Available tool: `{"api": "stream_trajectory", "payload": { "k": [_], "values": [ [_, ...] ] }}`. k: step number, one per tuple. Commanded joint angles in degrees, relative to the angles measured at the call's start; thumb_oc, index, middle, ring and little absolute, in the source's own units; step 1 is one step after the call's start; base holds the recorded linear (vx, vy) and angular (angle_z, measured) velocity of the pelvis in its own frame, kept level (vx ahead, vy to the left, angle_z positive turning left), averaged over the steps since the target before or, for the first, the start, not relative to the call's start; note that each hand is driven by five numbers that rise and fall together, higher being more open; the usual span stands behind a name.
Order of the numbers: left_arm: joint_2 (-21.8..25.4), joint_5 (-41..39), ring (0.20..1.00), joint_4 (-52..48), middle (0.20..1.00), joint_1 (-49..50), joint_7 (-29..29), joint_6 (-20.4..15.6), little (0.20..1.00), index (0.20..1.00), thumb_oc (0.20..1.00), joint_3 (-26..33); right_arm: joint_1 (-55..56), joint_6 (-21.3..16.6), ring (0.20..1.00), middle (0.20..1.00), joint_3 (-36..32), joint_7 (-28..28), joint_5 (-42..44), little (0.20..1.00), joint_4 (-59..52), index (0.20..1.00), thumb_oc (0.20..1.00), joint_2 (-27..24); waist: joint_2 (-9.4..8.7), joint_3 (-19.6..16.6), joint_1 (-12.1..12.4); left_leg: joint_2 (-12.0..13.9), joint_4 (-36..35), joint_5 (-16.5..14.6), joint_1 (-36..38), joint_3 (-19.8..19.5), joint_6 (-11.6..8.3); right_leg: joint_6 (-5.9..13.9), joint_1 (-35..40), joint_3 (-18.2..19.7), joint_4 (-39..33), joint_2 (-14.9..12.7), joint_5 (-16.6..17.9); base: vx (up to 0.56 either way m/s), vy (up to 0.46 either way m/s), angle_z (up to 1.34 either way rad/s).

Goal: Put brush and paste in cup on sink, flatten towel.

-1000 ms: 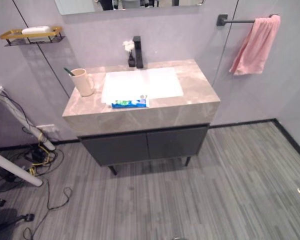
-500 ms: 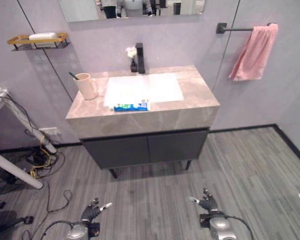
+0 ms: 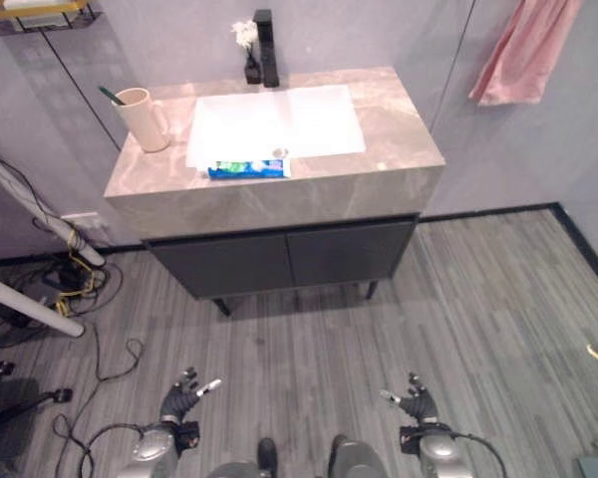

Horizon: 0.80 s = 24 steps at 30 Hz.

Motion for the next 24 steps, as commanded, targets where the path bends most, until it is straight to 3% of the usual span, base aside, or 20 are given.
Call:
{"api": "stream_trajectory", "payload": {
  "k": [1, 4, 5, 7, 8, 9, 11, 12, 15, 16, 17, 21, 24],
  "values": [
    [0.86, -2.81, 1.000, -0.53, 1.000, -3.22, 1.06, -1.56, 1.000, 1.000, 1.000, -0.49, -2.85, -1.73, 1.000, 1.000, 0.92, -2.09, -2.33, 1.000, -2.19, 1.000, 1.000, -1.74, -2.18, -1.47, -0.58, 4.20, 3.70, -1.31, -0.02, 0.05, -2.89, 5.71, 5.05, -0.23, -13.35, -4.04, 11.25, 0.02, -0.148, 0.03],
    [0.78, -2.93, 1.000, -0.54, 1.000, -3.79, 1.01, -1.56, 1.000, 1.000, 1.000, -0.79, -2.78, -1.90, 1.000, 1.000, 1.48, -2.25, -3.01, 1.000, -3.61, 1.000, 1.000, -2.49, -2.53, -0.73, -0.59, 4.91, 10.39, -1.14, -3.02, -0.55, -4.43, 4.54, 6.21, -0.05, -15.34, -3.07, 11.25, 0.01, -0.190, -0.01],
    [0.51, -2.93, 1.000, 0.07, 1.000, -4.51, 1.09, -1.51, 1.000, 1.000, 1.000, -0.88, -2.61, -2.00, 1.000, 1.000, 2.04, -2.12, -3.81, 1.000, -4.71, 1.000, 1.000, -3.24, -2.65, 0.19, -0.44, 4.93, 15.85, 1.58, -5.40, -2.13, -5.37, 3.50, 7.54, 0.21, -16.58, -2.49, 11.26, 0.04, -0.190, 0.04],
    [0.08, -3.20, 1.000, 0.77, 1.000, -5.07, 1.40, -1.59, 1.000, 1.000, 1.000, -0.92, -2.39, -1.94, 1.000, 1.000, 2.18, -2.34, -4.69, 1.000, -5.14, 1.000, 1.000, -3.85, -2.85, 0.76, -0.33, 4.72, 21.18, 4.19, -8.37, -3.19, -6.00, 2.60, 8.64, 0.21, -17.59, -2.23, 11.07, 0.05, -0.110, -0.04],
    [0.08, -3.20, 1.000, 0.77, 1.000, -5.07, 1.40, -1.59, 1.000, 1.000, 1.000, -0.92, -2.39, -1.94, 1.000, 1.000, 2.18, -2.34, -4.69, 1.000, -5.14, 1.000, 1.000, -3.85, -2.81, 0.72, -0.40, 4.75, 21.34, 4.13, -8.52, -3.29, -6.01, 2.59, 8.61, 0.13, -17.60, -2.19, 11.08, 0.09, -0.064, -0.09],
    [-0.22, -3.39, 1.000, 1.43, 1.000, -5.74, 1.81, -1.49, 1.000, 1.000, 1.000, -1.47, -2.16, -1.80, 1.000, 1.000, 1.52, -3.05, -4.36, 1.000, -4.11, 1.000, 1.000, -3.98, -2.63, 1.13, -0.81, 5.74, 21.45, 6.55, -10.77, -1.79, -6.06, 2.28, 9.62, -0.71, -18.03, -2.10, 10.50, 0.09, -0.026, 0.02],
    [-0.31, -2.94, 1.000, 0.40, 1.000, -6.05, 2.30, -1.57, 1.000, 1.000, 1.000, -2.19, -2.22, -1.70, 1.000, 1.000, 1.13, -3.73, -4.28, 1.000, -3.46, 1.000, 1.000, -4.23, -2.53, 1.45, -0.76, 6.19, 18.04, 6.62, -13.21, -0.13, -5.67, 2.39, 9.88, -1.06, -18.48, -2.01, 10.10, 0.15, 0.033, 0.28],
    [-0.16, -2.29, 1.000, -0.23, 1.000, -6.27, 2.99, -1.85, 1.000, 1.000, 1.000, -2.80, -2.79, -1.69, 1.000, 1.000, 1.73, -4.39, -4.95, 1.000, -1.91, 1.000, 1.000, -4.27, -2.49, 1.16, -0.35, 6.55, 11.61, 5.84, -13.42, 0.17, -4.83, 2.87, 9.58, -0.51, -18.33, -1.74, 9.43, 0.21, 0.119, 0.22],
    [-0.47, -1.99, 1.000, 0.79, 1.000, -7.22, 4.04, -2.09, 1.000, 1.000, 1.000, -3.36, -3.98, -1.49, 1.000, 1.000, 2.95, -5.21, -5.80, 1.000, 1.38, 1.000, 1.000, -4.11, -1.54, 0.78, 0.70, 8.29, 1.24, 10.59, -14.31, -1.23, -5.29, 3.58, 10.50, 0.15, -18.39, -0.75, 8.17, 0.22, 0.123, -0.22],
    [-0.47, -1.99, 1.000, 0.81, 1.000, -7.24, 4.04, -2.10, 1.000, 1.000, 1.000, -3.35, -4.02, -1.51, 1.000, 1.000, 2.96, -5.21, -5.79, 1.000, 1.42, 1.000, 1.000, -4.11, -1.62, 0.90, 0.71, 8.22, 0.96, 10.71, -14.03, -1.15, -5.29, 3.60, 10.63, 0.18, -18.37, -0.83, 8.11, 0.29, 0.132, -0.41],
    [-0.53, -1.53, 1.000, 1.57, 1.000, -7.73, 4.68, -2.20, 1.000, 1.000, 1.000, -3.32, -4.41, -1.34, 1.000, 1.000, 3.58, -5.41, -6.04, 1.000, 2.39, 1.000, 1.000, -3.68, -1.29, 0.47, 1.14, 9.16, -3.86, 12.21, -15.12, -0.06, -5.99, 4.16, 12.20, 0.58, -18.61, -0.69, 7.02, 0.31, 0.142, -0.27],
    [-0.28, -1.49, 1.000, 0.97, 1.000, -7.18, 4.61, -2.22, 1.000, 1.000, 1.000, -3.04, -4.86, -0.88, 1.000, 1.000, 4.88, -4.82, -7.06, 1.000, 3.08, 1.000, 1.000, -3.08, -1.16, -0.76, 2.35, 9.07, -4.36, 12.48, -14.56, 0.26, -5.51, 5.28, 14.59, 2.81, -17.97, -1.06, 5.08, 0.34, 0.202, -0.14],
    [-0.01, 0.27, 1.000, 2.77, 1.000, -7.44, 5.10, -1.90, 1.000, 1.000, 1.000, -3.36, -5.55, -0.64, 1.000, 1.000, 5.94, -4.84, -8.73, 1.000, 4.39, 1.000, 1.000, -2.17, -2.07, -1.79, 3.02, 7.83, -1.03, 11.97, -15.11, -0.13, -4.81, 6.30, 16.24, 3.79, -17.21, -3.35, 4.72, 0.21, 0.169, -0.59]
  ]
}}
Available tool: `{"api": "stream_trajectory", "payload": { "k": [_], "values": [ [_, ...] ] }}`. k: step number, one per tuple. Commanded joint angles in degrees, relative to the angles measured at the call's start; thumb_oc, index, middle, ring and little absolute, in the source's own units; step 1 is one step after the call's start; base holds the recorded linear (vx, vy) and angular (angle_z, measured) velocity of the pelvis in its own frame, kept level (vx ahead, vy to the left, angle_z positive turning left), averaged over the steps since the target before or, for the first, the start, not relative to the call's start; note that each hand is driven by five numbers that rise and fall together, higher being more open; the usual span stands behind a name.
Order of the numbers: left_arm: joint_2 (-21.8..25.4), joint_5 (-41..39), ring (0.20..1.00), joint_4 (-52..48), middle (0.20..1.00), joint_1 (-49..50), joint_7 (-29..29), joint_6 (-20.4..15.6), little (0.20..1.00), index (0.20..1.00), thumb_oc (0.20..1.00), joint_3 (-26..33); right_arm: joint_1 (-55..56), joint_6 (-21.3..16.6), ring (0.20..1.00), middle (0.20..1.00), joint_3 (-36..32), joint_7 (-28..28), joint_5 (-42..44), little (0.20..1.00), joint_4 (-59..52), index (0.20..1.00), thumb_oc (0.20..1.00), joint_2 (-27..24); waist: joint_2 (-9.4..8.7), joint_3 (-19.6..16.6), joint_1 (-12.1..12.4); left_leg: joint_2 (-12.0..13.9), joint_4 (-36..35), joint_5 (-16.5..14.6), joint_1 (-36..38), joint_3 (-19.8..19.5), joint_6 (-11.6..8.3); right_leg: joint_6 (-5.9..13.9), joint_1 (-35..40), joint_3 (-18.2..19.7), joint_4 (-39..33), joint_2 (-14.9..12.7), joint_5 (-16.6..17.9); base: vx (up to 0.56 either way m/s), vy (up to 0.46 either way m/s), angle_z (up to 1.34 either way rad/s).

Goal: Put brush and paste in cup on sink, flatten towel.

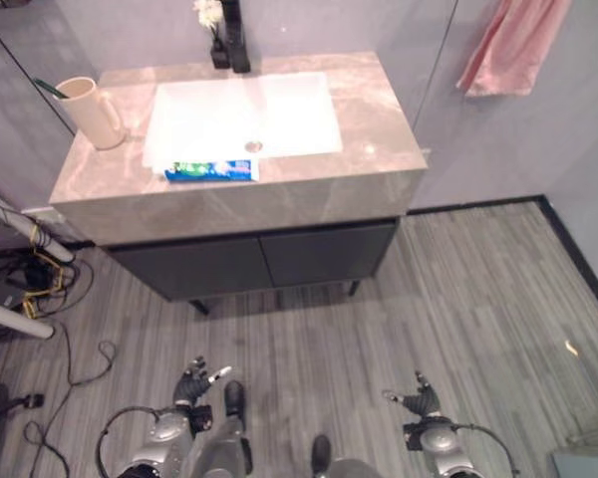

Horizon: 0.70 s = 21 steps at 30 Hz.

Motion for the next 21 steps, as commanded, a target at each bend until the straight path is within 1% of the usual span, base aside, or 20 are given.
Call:
{"api": "stream_trajectory", "payload": {
  "k": [1, 2, 4, 5, 6, 8, 9, 10, 12, 13, 14, 15, 16, 17, 18, 20, 21],
  "values": [
    [2.75, 2.89, 1.000, -1.54, 1.000, -2.46, 1.29, -1.96, 1.000, 1.000, 1.000, -0.87, -0.99, -0.54, 1.000, 1.000, 1.68, -0.06, -1.93, 1.000, -2.63, 1.000, 1.000, -0.02, -2.93, -2.53, 1.37, -1.00, 5.93, 1.94, -3.15, 1.53, 0.99, 8.79, 1.53, -0.34, 6.73, -9.99, -2.09, 0.33, 0.307, -0.43],
    [3.59, 2.65, 1.000, -0.69, 1.000, -2.70, 1.55, -1.89, 1.000, 1.000, 1.000, -0.24, -0.99, -0.40, 1.000, 1.000, 1.61, 0.17, -1.85, 1.000, -2.27, 1.000, 1.000, 0.67, -4.06, -3.32, 1.57, -2.43, 8.75, -0.45, -3.37, 2.89, 2.31, 10.33, 1.06, 0.28, 8.21, -12.34, 0.64, 0.31, 0.332, -0.35],
    [4.34, 3.16, 1.000, 0.28, 1.000, -3.08, 1.86, -1.84, 1.000, 1.000, 1.000, 0.26, -1.49, -0.19, 1.000, 1.000, 1.88, 0.46, -2.00, 1.000, -2.41, 1.000, 1.000, 1.41, -4.84, -3.94, 1.56, -3.91, 9.74, -2.17, -2.88, 4.04, 3.47, 11.48, -0.39, 1.32, 10.52, -14.21, 5.77, 0.27, 0.317, -0.30],
    [5.04, 3.47, 1.000, -0.56, 1.000, -3.04, 1.80, -1.83, 1.000, 1.000, 1.000, 0.49, -1.71, -0.06, 1.000, 1.000, 1.90, 0.75, -2.15, 1.000, -3.00, 1.000, 1.000, 1.85, -5.18, -4.16, 1.72, -5.44, 10.01, -3.70, -2.13, 4.91, 4.67, 12.40, -1.69, 2.00, 13.00, -15.89, 11.25, 0.29, 0.401, -0.09],
    [5.51, 4.18, 1.000, -0.99, 1.000, -2.97, 1.63, -1.66, 1.000, 1.000, 1.000, 0.50, -1.70, -0.05, 1.000, 1.000, 1.92, 0.99, -2.27, 1.000, -3.64, 1.000, 1.000, 1.99, -4.96, -4.24, 1.57, -6.82, 9.51, -4.71, -0.90, 5.17, 5.89, 12.66, -3.45, 2.86, 16.80, -16.69, 15.34, 0.28, 0.418, -0.02],
    [5.82, 4.70, 1.000, -0.90, 1.000, -3.17, 1.44, -1.32, 1.000, 1.000, 1.000, 0.67, -1.54, 0.11, 1.000, 1.000, 1.89, 1.14, -2.26, 1.000, -4.52, 1.000, 1.000, 2.29, -4.19, -3.94, 1.37, -8.34, 7.94, -5.76, 1.78, 5.25, 7.55, 12.37, -6.06, 2.57, 23.45, -17.66, 19.82, 0.17, 0.297, -0.02],
    [5.82, 4.70, 1.000, -0.90, 1.000, -3.18, 1.44, -1.32, 1.000, 1.000, 1.000, 0.67, -1.54, 0.11, 1.000, 1.000, 1.89, 1.14, -2.26, 1.000, -4.52, 1.000, 1.000, 2.29, -4.20, -3.93, 1.38, -8.34, 7.93, -5.75, 1.79, 5.26, 7.55, 12.37, -6.06, 2.59, 23.45, -17.67, 19.82, 0.14, 0.317, 0.21],
    [6.36, 5.08, 1.000, -1.66, 1.000, -3.11, 1.21, -0.95, 1.000, 1.000, 1.000, 0.81, -1.51, 0.16, 1.000, 1.000, 2.10, 1.33, -2.39, 1.000, -5.45, 1.000, 1.000, 2.37, -3.05, -2.72, 0.93, -9.11, 5.64, -6.32, 5.14, 4.90, 8.91, 11.95, -8.84, 1.10, 29.55, -17.73, 21.83, 0.15, 0.291, 0.20],
    [6.38, 5.91, 1.000, -1.00, 1.000, -2.49, 0.86, -0.58, 1.000, 1.000, 1.000, 0.96, -0.66, 0.12, 1.000, 1.000, 2.12, 1.90, -2.83, 1.000, -6.71, 1.000, 1.000, 2.43, -2.24, -2.44, 0.58, -9.72, 4.40, -7.27, 7.59, 5.13, 9.54, 12.26, -9.70, -1.02, 31.69, -18.69, 22.03, 0.23, 0.272, 0.10],
    [6.17, 5.88, 1.000, -0.74, 1.000, -2.29, 0.44, -0.39, 1.000, 1.000, 1.000, 0.85, -0.19, 0.01, 1.000, 1.000, 2.19, 2.25, -2.77, 1.000, -7.14, 1.000, 1.000, 2.43, -1.94, -2.21, -0.10, -9.85, 3.44, -7.27, 9.11, 4.86, 9.57, 11.98, -11.18, -0.79, 32.42, -17.40, 19.64, 0.25, 0.161, 0.04],
    [6.03, 5.60, 1.000, -0.54, 1.000, -1.99, 0.26, -0.42, 1.000, 1.000, 1.000, 1.10, 0.53, -0.10, 1.000, 1.000, 2.02, 2.49, -2.59, 1.000, -7.98, 1.000, 1.000, 2.39, -1.69, -2.12, -0.51, -9.84, 2.25, -7.39, 10.66, 5.14, 9.40, 11.56, -13.45, -1.73, 31.41, -16.43, 17.18, 0.16, 0.106, -0.12],
    [6.02, 5.60, 1.000, -0.54, 1.000, -1.99, 0.26, -0.42, 1.000, 1.000, 1.000, 1.10, 0.53, -0.10, 1.000, 1.000, 2.01, 2.49, -2.59, 1.000, -7.98, 1.000, 1.000, 2.38, -1.61, -2.22, -0.49, -9.74, 2.26, -7.35, 10.54, 5.15, 9.37, 11.51, -13.52, -1.76, 31.28, -16.32, 17.30, 0.16, 0.071, -0.14],
    [6.08, 5.55, 1.000, -0.38, 1.000, -1.82, 0.33, -0.50, 1.000, 1.000, 1.000, 1.24, 0.78, -0.06, 1.000, 1.000, 2.06, 2.46, -2.74, 1.000, -8.94, 1.000, 1.000, 2.37, -1.52, -2.17, -0.51, -9.62, 1.92, -7.50, 11.20, 5.56, 9.13, 11.73, -14.28, -3.71, 29.48, -17.72, 16.95, 0.19, -0.010, 0.07],
    [5.90, 5.97, 1.000, 0.64, 1.000, -1.91, 0.27, -0.54, 1.000, 1.000, 1.000, 0.88, 1.21, -0.10, 1.000, 1.000, 1.95, 2.57, -3.02, 1.000, -10.54, 1.000, 1.000, 2.11, -1.79, -1.87, -1.28, -9.58, 1.14, -7.79, 12.45, 5.41, 8.25, 11.98, -14.67, -6.13, 23.64, -18.80, 15.34, 0.27, -0.052, 0.21],
    [5.86, 6.43, 1.000, 0.47, 1.000, -2.10, 0.19, -0.57, 1.000, 1.000, 1.000, 0.37, 1.29, -0.07, 1.000, 1.000, 1.73, 2.48, -3.12, 1.000, -10.53, 1.000, 1.000, 2.05, -2.16, -1.76, -1.74, -9.60, 0.83, -8.15, 13.13, 5.03, 7.71, 12.48, -15.48, -6.27, 19.37, -18.84, 15.24, 0.27, -0.119, 0.10],
    [5.78, 7.33, 1.000, -0.30, 1.000, -1.84, 0.08, -0.65, 1.000, 1.000, 1.000, -0.10, 1.70, 0.04, 1.000, 1.000, 1.41, 2.55, -3.44, 1.000, -11.49, 1.000, 1.000, 1.84, -2.75, -1.27, -2.48, -9.31, 1.02, -9.09, 14.58, 4.17, 6.77, 13.73, -15.09, -6.00, 12.82, -19.42, 16.69, 0.22, -0.143, 0.01],
    [5.77, 7.69, 1.000, -0.75, 1.000, -1.73, 0.09, -0.82, 1.000, 1.000, 1.000, -0.21, 1.79, 0.03, 1.000, 1.000, 1.30, 2.55, -3.66, 1.000, -11.27, 1.000, 1.000, 1.82, -3.15, -1.29, -2.59, -9.26, 1.03, -9.52, 15.30, 3.91, 6.36, 14.35, -15.00, -6.20, 10.10, -19.88, 17.94, 0.22, -0.154, 0.31]
  ]
}}
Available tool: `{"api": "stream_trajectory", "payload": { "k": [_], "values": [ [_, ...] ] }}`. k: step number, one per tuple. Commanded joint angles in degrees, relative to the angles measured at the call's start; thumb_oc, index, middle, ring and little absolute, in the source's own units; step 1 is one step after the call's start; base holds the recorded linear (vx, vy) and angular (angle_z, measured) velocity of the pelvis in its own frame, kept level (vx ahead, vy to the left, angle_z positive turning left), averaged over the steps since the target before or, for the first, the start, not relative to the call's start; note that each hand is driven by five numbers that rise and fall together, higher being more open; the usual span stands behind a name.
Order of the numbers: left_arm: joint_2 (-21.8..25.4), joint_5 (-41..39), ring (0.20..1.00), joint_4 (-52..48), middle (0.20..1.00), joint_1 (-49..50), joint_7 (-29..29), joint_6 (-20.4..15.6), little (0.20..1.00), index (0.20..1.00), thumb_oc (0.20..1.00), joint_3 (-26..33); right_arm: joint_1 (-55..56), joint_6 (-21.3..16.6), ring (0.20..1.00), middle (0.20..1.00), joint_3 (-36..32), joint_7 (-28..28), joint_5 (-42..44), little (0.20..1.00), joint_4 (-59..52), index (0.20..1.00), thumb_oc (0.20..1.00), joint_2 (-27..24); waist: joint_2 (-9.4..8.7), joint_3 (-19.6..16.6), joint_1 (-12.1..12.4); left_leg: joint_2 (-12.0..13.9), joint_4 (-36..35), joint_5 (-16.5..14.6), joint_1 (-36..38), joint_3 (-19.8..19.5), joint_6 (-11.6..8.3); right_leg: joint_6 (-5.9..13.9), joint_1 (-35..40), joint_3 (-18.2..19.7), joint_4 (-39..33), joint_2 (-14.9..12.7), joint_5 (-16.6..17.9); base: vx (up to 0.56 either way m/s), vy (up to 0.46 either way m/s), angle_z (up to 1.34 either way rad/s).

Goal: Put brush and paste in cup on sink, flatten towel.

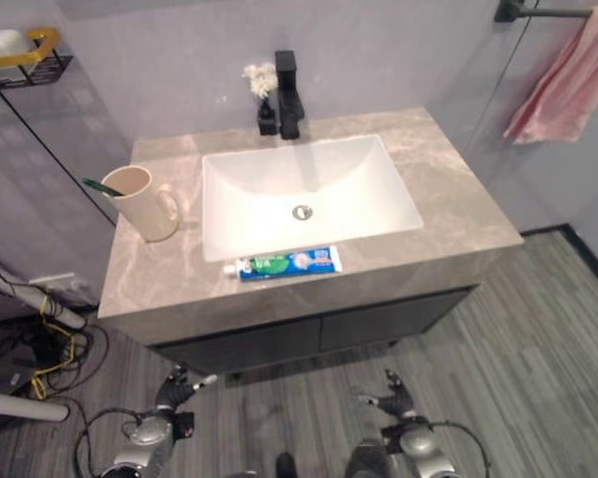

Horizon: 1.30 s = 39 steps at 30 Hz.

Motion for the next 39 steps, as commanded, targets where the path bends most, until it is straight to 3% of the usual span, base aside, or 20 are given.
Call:
{"api": "stream_trajectory", "payload": {
  "k": [1, 2, 4, 9, 11, 16, 20, 26, 30, 33, 39],
  "values": [
    [1.63, 3.18, 1.000, -3.55, 1.000, -0.70, -0.26, -2.02, 1.000, 1.000, 1.000, -0.08, -1.90, -1.01, 1.000, 1.000, -0.75, 0.12, -1.64, 1.000, -1.80, 1.000, 1.000, -1.18, -3.19, 0.91, -0.85, 4.41, 0.51, 2.13, -1.30, -0.65, -5.77, 0.33, 6.47, 0.59, -4.99, -1.34, 13.87, 0.29, -0.200, 0.38],
    [1.70, 3.80, 1.000, -3.17, 1.000, -0.54, -0.18, -2.12, 1.000, 1.000, 1.000, -0.02, -1.89, -0.87, 1.000, 1.000, -0.79, 0.40, -1.85, 1.000, -1.21, 1.000, 1.000, -1.14, -3.91, 0.53, -1.14, 4.39, 0.82, 1.31, -0.32, -1.25, -6.28, 0.81, 6.22, 1.95, -7.27, -0.81, 14.87, 0.28, -0.201, 0.33],
    [1.62, 4.03, 1.000, -3.19, 1.000, 0.05, -0.42, -2.22, 1.000, 1.000, 1.000, 0.27, -1.63, -0.86, 1.000, 1.000, -0.47, 0.96, -1.98, 1.000, -0.19, 1.000, 1.000, -1.24, -4.54, -0.35, -0.63, 4.83, 1.96, 0.18, 0.22, -2.06, -7.00, 0.19, 8.32, 2.37, -9.53, 0.34, 13.31, 0.21, -0.167, 0.26],
    [0.52, 2.46, 1.000, -3.37, 1.000, 1.48, -0.93, -2.32, 1.000, 1.000, 1.000, 1.19, -2.31, -0.70, 1.000, 1.000, 1.24, 1.87, -4.38, 1.000, -0.25, 1.000, 1.000, -3.20, -4.01, -2.11, 0.05, 7.53, 2.46, 0.15, 1.04, -3.27, -8.75, -1.25, 11.58, 0.72, -12.25, 2.97, 10.61, 0.14, -0.188, 0.17],
    [-0.07, 2.81, 1.000, -3.52, 1.000, 2.45, -1.36, -2.29, 1.000, 1.000, 1.000, 0.68, -2.93, -0.67, 1.000, 1.000, 0.66, 1.30, -4.43, 1.000, 1.06, 1.000, 1.000, -4.15, -3.37, -2.91, 0.17, 9.49, 2.09, 1.30, 0.97, -3.71, -9.93, -2.27, 12.94, 0.00, -13.21, 4.59, 8.86, 0.09, -0.191, 0.24],
    [-0.43, 2.79, 1.000, -3.82, 1.000, 3.22, -1.38, -2.31, 1.000, 1.000, 1.000, 0.26, -2.89, -0.99, 1.000, 1.000, -0.29, 0.94, -2.90, 1.000, 1.91, 1.000, 1.000, -4.00, -2.76, -3.30, 0.17, 10.66, 0.55, 2.84, 1.01, -4.09, -10.82, -2.70, 13.35, -0.27, -13.73, 5.53, 8.11, 0.05, -0.103, 0.08],
    [0.08, 3.06, 1.000, -4.44, 1.000, 3.12, -1.76, -2.32, 1.000, 1.000, 1.000, -0.22, -2.95, -1.12, 1.000, 1.000, 1.11, 1.39, -3.80, 1.000, 1.33, 1.000, 1.000, -4.76, -2.11, -2.62, 0.29, 12.96, 2.90, 4.78, -1.69, -5.61, -12.53, -4.38, 13.86, -1.37, -12.86, 7.07, 5.64, 0.03, -0.115, 0.27],
    [1.29, 7.48, 1.000, -2.52, 1.000, 1.33, -1.61, -2.19, 1.000, 1.000, 1.000, -1.84, -4.05, -1.73, 1.000, 1.000, 3.11, 2.32, -4.93, 1.000, -0.36, 1.000, 1.000, -5.39, -2.78, -0.28, 0.19, 10.83, 12.36, 7.31, -9.60, -8.01, -14.40, -4.89, 14.63, -2.88, -13.99, 6.01, 5.07, -0.03, -0.038, 0.32],
    [0.96, 9.05, 1.000, 0.30, 1.000, -0.84, 0.10, -2.17, 1.000, 1.000, 1.000, -2.52, -4.72, -1.50, 1.000, 1.000, 4.14, 1.66, -7.02, 1.000, 0.64, 1.000, 1.000, -5.65, -1.83, -0.71, 0.01, 13.90, 1.09, 10.38, -10.85, -3.58, -13.39, -3.34, 14.73, -3.23, -13.99, 4.70, 5.08, 0.10, 0.154, 0.20],
    [0.68, 9.63, 1.000, 0.22, 1.000, -0.22, -0.01, -2.56, 1.000, 1.000, 1.000, -3.14, -4.46, -1.36, 1.000, 1.000, 4.34, 1.60, -7.92, 1.000, 2.65, 1.000, 1.000, -4.37, -0.49, -1.89, -0.72, 13.17, -0.48, 8.56, -8.98, -3.28, -12.91, -2.76, 14.39, -1.97, -13.90, 4.16, 5.34, 0.08, 0.163, 0.20],
    [1.81, 11.04, 1.000, -1.64, 1.000, 0.99, 0.37, -3.15, 1.000, 1.000, 1.000, -3.31, -5.20, -0.96, 1.000, 1.000, 6.40, 2.04, -10.84, 1.000, 2.78, 1.000, 1.000, -2.81, -1.09, -2.14, -0.32, 11.45, -0.48, 6.28, -6.16, 1.09, -11.75, -1.17, 12.71, 0.81, -13.99, 1.69, 8.32, 0.05, 0.148, -0.45]
  ]
}}
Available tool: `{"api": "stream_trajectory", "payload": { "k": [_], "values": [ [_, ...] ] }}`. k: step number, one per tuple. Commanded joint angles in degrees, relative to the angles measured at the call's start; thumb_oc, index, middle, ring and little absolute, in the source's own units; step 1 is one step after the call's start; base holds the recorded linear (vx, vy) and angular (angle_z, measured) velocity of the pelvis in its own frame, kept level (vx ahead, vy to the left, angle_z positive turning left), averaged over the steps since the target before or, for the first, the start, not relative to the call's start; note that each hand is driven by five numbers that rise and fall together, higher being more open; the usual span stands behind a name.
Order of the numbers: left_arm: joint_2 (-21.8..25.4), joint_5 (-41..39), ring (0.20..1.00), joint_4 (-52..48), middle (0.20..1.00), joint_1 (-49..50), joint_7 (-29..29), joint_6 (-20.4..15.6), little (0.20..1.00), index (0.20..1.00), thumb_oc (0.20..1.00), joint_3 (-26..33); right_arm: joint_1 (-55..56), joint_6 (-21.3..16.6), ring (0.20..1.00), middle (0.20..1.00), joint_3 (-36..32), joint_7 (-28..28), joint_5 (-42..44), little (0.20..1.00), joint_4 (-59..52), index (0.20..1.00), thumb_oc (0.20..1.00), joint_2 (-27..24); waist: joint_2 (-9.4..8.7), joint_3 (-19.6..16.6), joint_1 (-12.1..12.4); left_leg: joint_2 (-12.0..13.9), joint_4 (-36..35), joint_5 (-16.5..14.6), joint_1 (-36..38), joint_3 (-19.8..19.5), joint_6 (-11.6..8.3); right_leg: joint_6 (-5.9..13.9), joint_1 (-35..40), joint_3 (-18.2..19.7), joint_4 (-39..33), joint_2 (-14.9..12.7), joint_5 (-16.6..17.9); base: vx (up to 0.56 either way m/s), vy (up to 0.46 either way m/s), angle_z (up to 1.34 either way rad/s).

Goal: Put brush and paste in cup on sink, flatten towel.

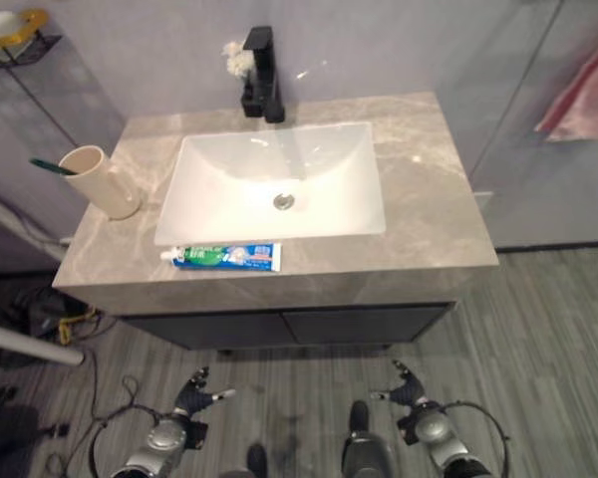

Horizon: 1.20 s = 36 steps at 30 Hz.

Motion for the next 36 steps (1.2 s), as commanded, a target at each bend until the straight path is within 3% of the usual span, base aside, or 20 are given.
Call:
{"api": "stream_trajectory", "payload": {
  "k": [1, 11, 19, 26, 29, 36],
  "values": [
    [2.36, 1.76, 1.000, -1.12, 1.000, -0.05, 1.06, -3.16, 1.000, 1.000, 1.000, 1.63, -1.85, -1.73, 1.000, 1.000, 4.33, -0.25, -4.61, 1.000, -1.61, 1.000, 1.000, 1.19, -2.79, -0.74, 0.88, 1.40, 0.28, 4.61, -4.09, -0.75, -2.14, 6.90, 12.34, -0.75, -8.10, -7.52, 4.88, 0.01, 0.069, -0.89],
    [2.99, 2.46, 1.000, -6.68, 1.000, 2.18, 1.52, -3.78, 1.000, 1.000, 1.000, 0.38, -1.17, -1.56, 1.000, 1.000, 2.34, -1.57, -3.56, 1.000, -1.46, 1.000, 1.000, 1.03, -3.40, -0.60, 1.11, 1.90, 0.28, 5.23, -5.39, -1.37, -2.72, 7.73, 12.08, -2.79, -8.10, -8.49, 5.33, 0.00, 0.008, -0.07],
    [7.14, 10.76, 1.000, -14.79, 1.000, 8.91, 1.92, -6.40, 1.000, 1.000, 1.000, -0.41, -0.62, -2.95, 1.000, 1.000, -0.39, -1.62, 0.71, 1.000, 1.86, 1.000, 1.000, 2.33, -2.90, -1.23, 2.75, 2.32, 0.28, 5.49, -6.12, -2.49, -3.18, 8.09, 12.34, -4.37, -8.10, -8.55, 4.66, 0.01, -0.020, 0.07],
    [17.72, 20.23, 1.000, -31.93, 1.000, 17.20, 3.02, -10.49, 1.000, 1.000, 1.000, 1.44, -2.27, -3.80, 1.000, 1.000, -3.02, -1.81, 5.10, 1.000, 8.16, 1.000, 1.000, 3.50, -2.22, -1.68, 6.04, 2.83, 0.28, 5.85, -6.81, -3.98, -3.91, 8.29, 13.52, -6.46, -8.10, -8.49, 3.74, 0.00, -0.027, 0.16],
    [23.72, 22.56, 1.000, -40.78, 1.000, 19.45, 5.69, -12.20, 1.000, 1.000, 1.000, 6.12, -2.22, -3.75, 1.000, 1.000, -3.66, -2.18, 5.25, 1.000, 11.42, 1.000, 1.000, 3.84, -2.14, -2.14, 6.94, 3.05, 0.28, 5.82, -6.67, -4.30, -4.23, 8.39, 14.18, -7.00, -8.10, -8.40, 3.24, 0.00, -0.020, 0.11],
    [27.85, 20.43, 1.000, -51.83, 1.000, 19.34, 9.20, -12.54, 1.000, 1.000, 1.000, 17.77, -0.26, -2.56, 1.000, 1.000, -4.92, -1.31, 5.26, 1.000, 13.32, 1.000, 1.000, 4.22, -2.30, -2.99, 7.01, 3.26, 0.28, 5.77, -6.35, -4.65, -4.56, 8.31, 14.89, -7.57, -8.10, -8.51, 2.91, 0.00, -0.016, 0.09]
  ]
}}
